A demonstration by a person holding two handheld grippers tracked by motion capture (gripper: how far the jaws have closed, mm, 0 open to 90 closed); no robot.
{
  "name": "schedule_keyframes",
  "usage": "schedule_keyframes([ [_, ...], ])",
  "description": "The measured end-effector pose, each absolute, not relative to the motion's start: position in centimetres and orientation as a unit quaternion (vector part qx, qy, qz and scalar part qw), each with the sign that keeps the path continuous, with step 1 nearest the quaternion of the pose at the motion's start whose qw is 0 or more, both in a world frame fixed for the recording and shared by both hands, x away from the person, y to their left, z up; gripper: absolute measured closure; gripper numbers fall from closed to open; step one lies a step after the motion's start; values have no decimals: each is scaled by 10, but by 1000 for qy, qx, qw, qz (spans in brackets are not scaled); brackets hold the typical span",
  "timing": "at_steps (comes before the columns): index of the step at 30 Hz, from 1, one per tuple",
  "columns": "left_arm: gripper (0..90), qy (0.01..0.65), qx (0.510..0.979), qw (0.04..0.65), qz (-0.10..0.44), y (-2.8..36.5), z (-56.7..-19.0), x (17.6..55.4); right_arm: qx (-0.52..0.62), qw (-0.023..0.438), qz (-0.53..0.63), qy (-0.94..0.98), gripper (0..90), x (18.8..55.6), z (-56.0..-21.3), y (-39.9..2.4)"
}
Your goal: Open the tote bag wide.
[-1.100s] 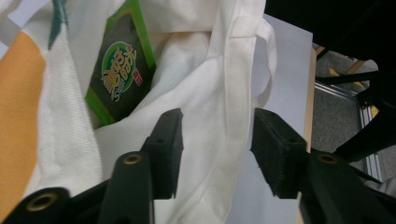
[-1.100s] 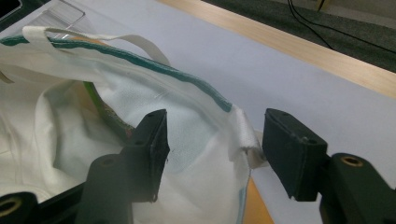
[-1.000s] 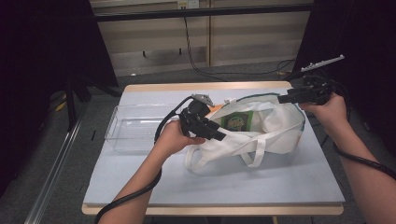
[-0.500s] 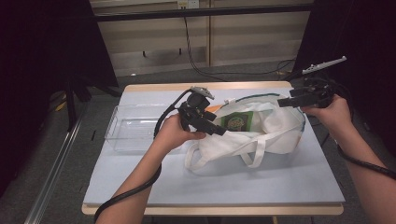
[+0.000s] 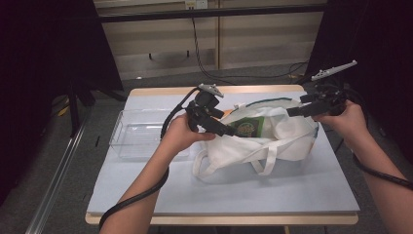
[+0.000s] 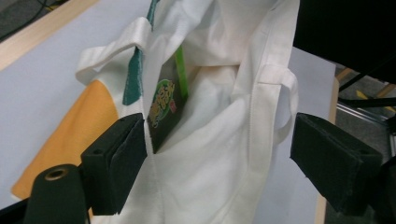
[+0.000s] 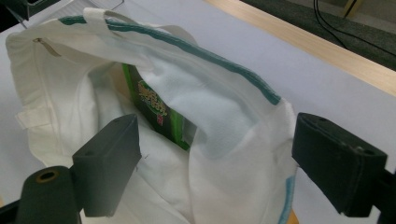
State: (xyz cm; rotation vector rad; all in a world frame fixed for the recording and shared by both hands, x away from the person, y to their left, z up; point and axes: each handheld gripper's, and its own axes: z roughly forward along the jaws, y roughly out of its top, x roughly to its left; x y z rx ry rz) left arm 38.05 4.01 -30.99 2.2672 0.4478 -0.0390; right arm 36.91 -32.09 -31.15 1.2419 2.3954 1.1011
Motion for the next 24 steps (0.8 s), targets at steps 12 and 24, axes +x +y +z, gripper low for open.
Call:
schedule_keyframes([
  [12,188,181,898,401,9,44,-311,390,380,115,382,835,183,360,-314,-311],
  [24,302,200,896,397,22,45,-319,401,339,95,389,851,212,348,-323,-299],
])
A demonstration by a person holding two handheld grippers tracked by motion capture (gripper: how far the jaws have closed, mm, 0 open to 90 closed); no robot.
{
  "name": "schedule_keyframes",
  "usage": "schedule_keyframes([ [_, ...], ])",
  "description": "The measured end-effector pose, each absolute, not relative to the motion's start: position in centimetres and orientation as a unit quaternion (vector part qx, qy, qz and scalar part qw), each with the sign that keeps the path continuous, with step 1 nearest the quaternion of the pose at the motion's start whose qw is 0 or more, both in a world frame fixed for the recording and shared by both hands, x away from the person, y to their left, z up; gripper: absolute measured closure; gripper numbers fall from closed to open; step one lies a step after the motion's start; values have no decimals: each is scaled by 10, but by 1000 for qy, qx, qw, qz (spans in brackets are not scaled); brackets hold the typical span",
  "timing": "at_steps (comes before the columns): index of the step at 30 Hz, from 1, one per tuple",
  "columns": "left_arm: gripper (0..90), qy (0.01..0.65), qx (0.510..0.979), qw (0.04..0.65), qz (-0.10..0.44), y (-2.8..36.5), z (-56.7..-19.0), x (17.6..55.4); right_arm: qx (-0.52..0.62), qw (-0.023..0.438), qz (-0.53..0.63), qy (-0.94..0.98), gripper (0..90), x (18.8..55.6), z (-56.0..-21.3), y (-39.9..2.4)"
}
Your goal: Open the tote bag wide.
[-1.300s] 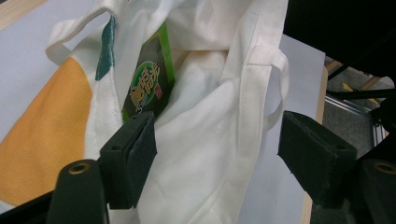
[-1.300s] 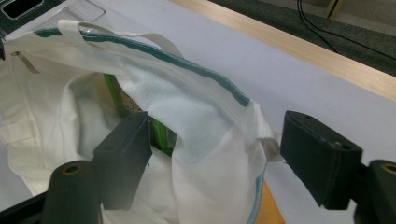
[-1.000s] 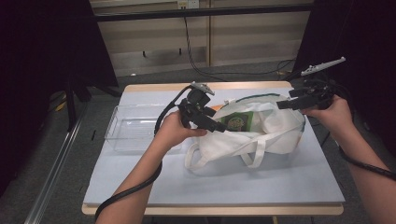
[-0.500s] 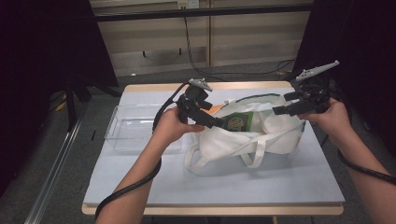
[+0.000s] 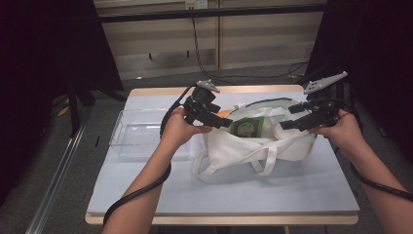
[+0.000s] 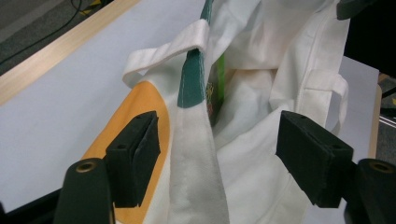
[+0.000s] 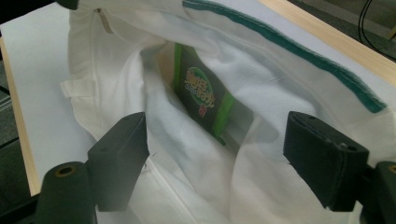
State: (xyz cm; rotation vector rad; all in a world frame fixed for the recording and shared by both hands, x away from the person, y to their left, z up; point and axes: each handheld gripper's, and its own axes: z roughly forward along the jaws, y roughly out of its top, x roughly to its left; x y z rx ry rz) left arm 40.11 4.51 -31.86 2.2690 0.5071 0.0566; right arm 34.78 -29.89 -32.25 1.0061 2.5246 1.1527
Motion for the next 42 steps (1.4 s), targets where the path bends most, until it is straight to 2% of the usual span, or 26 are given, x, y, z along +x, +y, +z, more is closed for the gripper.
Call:
schedule_keyframes([
  [28,336,213,900,379,32,36,-328,406,297,88,372,875,184,325,-343,-285],
  [36,355,212,903,371,36,30,-332,408,282,98,350,888,222,323,-349,-281],
  [42,436,215,905,364,38,27,-335,411,275,95,352,890,235,321,-350,-282],
])
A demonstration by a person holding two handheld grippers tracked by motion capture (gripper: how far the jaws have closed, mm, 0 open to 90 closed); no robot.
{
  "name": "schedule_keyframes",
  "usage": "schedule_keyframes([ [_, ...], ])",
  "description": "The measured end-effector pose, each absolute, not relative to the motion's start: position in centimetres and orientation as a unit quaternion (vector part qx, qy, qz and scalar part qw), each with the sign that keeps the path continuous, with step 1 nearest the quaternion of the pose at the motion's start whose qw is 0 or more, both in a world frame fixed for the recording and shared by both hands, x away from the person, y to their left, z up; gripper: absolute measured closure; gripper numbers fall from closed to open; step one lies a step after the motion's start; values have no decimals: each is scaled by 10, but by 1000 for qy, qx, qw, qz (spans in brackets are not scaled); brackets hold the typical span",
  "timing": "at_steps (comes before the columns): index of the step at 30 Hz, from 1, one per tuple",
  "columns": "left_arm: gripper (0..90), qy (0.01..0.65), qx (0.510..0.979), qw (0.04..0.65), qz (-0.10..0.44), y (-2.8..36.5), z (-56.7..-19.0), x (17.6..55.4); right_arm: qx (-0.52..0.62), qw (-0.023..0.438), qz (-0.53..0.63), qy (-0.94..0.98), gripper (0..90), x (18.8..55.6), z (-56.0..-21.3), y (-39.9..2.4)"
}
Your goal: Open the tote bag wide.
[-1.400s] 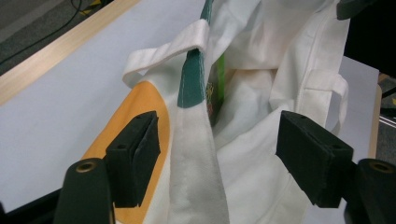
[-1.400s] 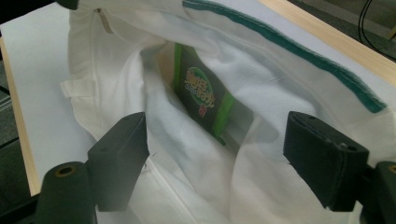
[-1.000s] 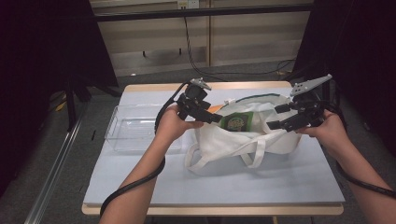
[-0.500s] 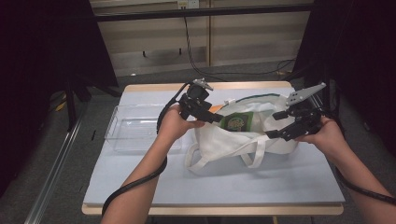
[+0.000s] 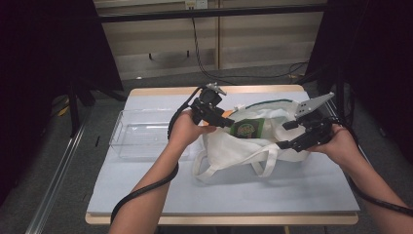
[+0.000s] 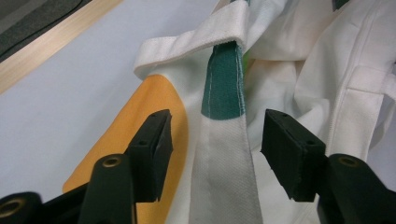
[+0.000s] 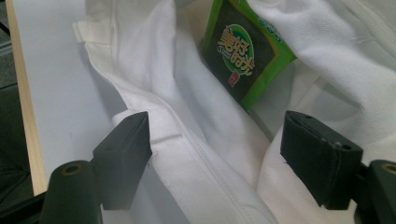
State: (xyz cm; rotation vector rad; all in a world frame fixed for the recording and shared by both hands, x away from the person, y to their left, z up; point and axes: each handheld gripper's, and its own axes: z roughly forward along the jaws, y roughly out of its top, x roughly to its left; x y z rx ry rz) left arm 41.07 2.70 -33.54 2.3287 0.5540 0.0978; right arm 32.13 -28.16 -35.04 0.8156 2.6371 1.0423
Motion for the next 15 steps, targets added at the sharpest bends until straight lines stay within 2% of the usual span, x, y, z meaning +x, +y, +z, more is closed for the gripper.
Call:
schedule_keyframes([
  [5,616,220,904,363,43,29,-334,413,273,99,367,884,226,317,-347,-284],
  [7,716,220,904,364,43,29,-333,413,272,98,368,884,224,315,-346,-284],
  [12,837,230,903,361,41,28,-327,415,258,99,363,890,215,311,-346,-281],
  [15,857,238,899,365,38,28,-325,416,253,94,358,894,215,311,-349,-279],
])
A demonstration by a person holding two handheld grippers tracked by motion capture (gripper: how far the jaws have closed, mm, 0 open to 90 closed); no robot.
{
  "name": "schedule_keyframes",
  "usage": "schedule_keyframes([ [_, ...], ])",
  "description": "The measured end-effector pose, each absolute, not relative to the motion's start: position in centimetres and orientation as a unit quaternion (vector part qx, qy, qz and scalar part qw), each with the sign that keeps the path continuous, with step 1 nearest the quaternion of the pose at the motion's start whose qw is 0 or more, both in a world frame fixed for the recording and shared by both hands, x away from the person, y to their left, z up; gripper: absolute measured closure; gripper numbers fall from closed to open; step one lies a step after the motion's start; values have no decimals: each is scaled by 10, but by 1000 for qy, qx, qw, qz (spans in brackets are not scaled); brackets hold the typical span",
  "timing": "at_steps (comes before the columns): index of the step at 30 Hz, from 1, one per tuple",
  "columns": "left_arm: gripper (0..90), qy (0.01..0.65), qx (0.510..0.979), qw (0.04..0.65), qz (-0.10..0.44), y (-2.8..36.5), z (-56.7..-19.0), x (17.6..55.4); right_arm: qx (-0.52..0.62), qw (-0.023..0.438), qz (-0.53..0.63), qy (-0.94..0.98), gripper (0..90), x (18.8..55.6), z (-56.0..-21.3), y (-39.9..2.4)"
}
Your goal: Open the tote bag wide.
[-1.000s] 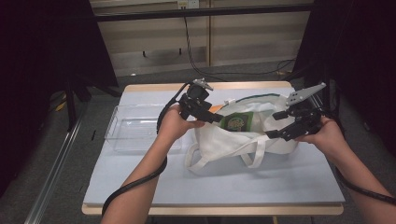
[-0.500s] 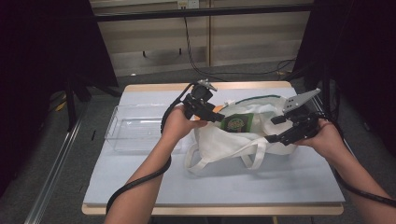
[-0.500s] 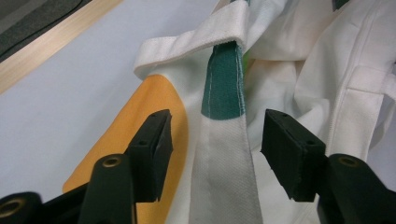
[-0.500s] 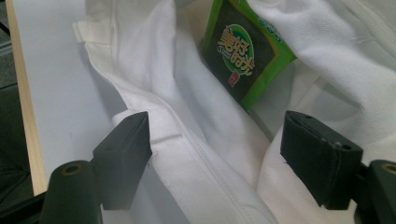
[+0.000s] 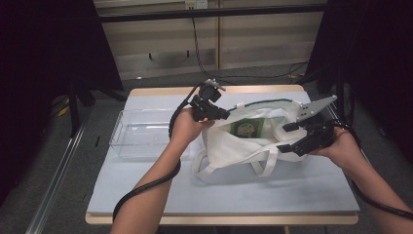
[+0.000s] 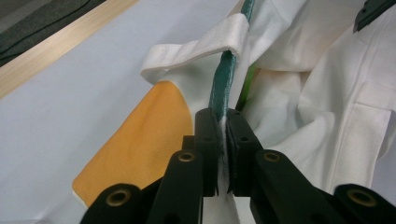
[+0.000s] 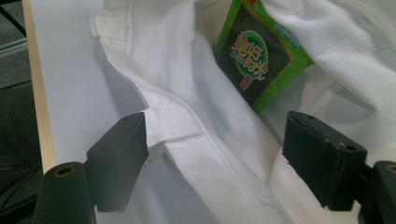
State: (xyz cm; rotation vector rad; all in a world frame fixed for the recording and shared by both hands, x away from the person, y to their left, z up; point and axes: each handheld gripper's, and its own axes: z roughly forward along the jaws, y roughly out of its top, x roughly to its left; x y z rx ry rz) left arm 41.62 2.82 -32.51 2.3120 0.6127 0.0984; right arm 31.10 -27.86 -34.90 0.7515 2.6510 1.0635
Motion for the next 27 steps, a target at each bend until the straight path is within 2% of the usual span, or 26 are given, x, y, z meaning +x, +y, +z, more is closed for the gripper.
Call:
schedule_keyframes([
  [13,874,266,886,378,36,35,-307,426,238,71,344,906,248,316,-359,-276],
  [15,873,275,880,385,34,33,-307,428,230,67,342,909,280,314,-359,-275],
  [18,872,283,877,388,34,32,-304,432,229,62,337,911,371,314,-359,-277],
  [19,872,289,874,388,34,31,-304,433,229,62,337,911,371,314,-359,-277],
  [22,871,291,875,386,34,30,-304,438,222,50,337,914,546,314,-360,-277],
  [25,868,301,868,394,36,28,-304,441,223,38,336,914,594,314,-361,-278],
  [27,866,302,869,391,39,28,-304,442,228,29,336,913,739,315,-361,-280],
])
